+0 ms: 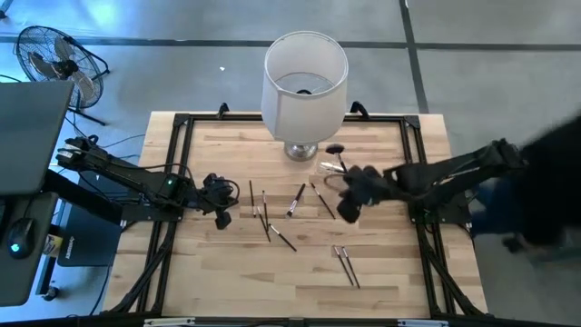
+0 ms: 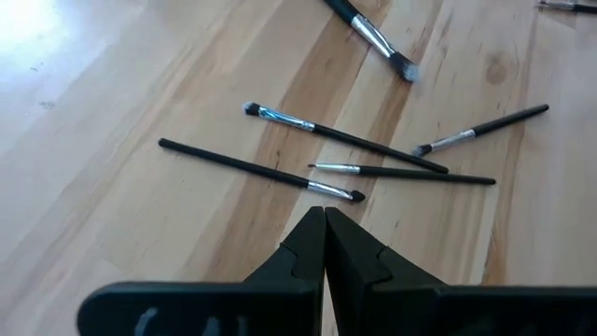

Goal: Put items in baskets/containers
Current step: Put the black eyeshadow brush into the transparent organizer

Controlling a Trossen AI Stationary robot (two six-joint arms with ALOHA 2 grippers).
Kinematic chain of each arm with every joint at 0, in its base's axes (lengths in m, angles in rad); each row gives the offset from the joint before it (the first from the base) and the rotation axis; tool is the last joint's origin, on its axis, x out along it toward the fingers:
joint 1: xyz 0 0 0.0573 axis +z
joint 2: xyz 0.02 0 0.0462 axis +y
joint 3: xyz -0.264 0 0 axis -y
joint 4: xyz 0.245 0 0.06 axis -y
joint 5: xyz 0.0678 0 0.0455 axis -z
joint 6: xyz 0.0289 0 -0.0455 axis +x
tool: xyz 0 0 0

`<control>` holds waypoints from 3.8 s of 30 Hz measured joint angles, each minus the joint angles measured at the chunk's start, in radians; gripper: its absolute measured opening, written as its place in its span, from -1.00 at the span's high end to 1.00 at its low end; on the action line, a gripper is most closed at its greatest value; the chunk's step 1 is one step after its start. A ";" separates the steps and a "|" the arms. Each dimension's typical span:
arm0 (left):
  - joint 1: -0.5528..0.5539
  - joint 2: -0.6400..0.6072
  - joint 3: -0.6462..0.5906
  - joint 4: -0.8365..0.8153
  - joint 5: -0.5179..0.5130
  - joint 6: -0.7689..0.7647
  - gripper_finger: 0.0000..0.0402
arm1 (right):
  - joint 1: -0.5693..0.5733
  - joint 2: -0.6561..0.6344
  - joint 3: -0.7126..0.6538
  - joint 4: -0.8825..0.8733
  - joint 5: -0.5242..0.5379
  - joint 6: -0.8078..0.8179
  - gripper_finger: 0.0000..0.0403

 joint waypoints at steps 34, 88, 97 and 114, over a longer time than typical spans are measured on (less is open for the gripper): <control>0.000 0.121 0.001 0.035 0.075 0.821 0.33 | 0.315 0.399 -0.001 0.391 0.135 0.577 1.00; 0.374 0.737 0.359 -0.193 0.317 0.978 0.90 | 0.258 0.398 -0.001 0.456 0.231 0.348 1.00; 0.373 0.739 0.359 -0.204 0.451 0.733 0.97 | 0.108 0.414 0.011 0.700 0.165 0.080 1.00; 0.271 0.740 0.357 -0.215 0.511 0.590 1.00 | -0.007 0.852 0.486 0.402 0.069 -0.391 1.00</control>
